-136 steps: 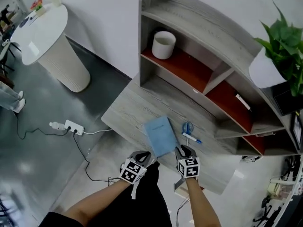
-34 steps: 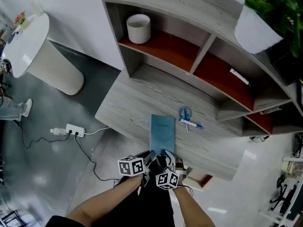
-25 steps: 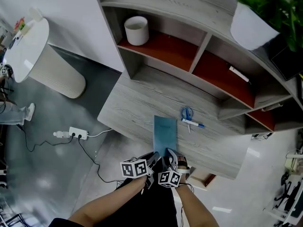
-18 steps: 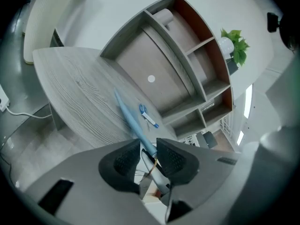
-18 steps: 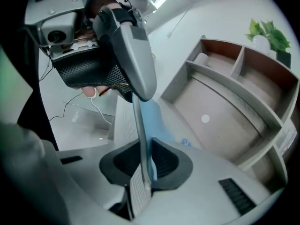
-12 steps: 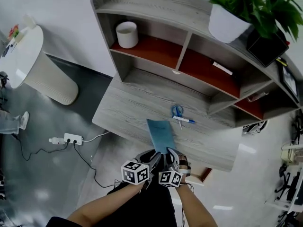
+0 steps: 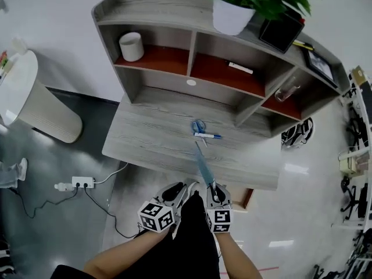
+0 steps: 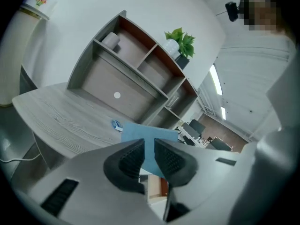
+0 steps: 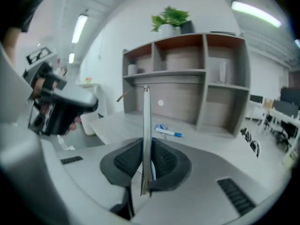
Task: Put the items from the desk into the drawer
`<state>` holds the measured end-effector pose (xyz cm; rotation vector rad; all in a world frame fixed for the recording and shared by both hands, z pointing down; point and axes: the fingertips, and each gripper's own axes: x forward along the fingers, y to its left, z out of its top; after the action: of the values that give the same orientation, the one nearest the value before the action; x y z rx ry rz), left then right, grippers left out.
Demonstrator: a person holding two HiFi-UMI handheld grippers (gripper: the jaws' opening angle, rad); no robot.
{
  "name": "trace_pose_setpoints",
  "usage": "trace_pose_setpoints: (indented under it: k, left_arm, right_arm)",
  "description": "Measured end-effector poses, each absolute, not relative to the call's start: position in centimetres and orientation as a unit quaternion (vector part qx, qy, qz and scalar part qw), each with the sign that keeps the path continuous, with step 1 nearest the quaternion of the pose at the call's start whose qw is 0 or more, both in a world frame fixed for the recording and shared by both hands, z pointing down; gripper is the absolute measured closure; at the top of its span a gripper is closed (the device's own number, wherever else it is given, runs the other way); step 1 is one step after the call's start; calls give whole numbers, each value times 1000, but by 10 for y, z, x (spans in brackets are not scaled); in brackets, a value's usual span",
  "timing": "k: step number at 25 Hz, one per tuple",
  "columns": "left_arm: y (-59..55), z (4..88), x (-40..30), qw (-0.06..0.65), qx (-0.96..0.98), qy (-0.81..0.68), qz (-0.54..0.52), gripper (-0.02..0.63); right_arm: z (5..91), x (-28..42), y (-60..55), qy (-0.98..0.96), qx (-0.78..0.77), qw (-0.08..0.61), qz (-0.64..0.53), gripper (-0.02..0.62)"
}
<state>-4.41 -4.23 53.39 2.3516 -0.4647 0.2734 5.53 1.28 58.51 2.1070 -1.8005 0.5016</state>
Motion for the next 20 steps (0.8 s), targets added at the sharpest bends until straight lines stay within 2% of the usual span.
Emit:
trace_pose_setpoints:
  k: [3, 11, 20]
  left_arm:
    - [-19, 535, -32, 351, 915, -163, 114, 585]
    - [52, 539, 18, 342, 919, -138, 142, 591]
    - [125, 551, 62, 324, 927, -97, 163, 592]
  right_arm:
    - [569, 71, 45, -602, 765, 81, 214, 540]
    - [554, 113, 141, -528, 789, -107, 297, 541]
    - [563, 147, 221, -492, 809, -133, 291, 540]
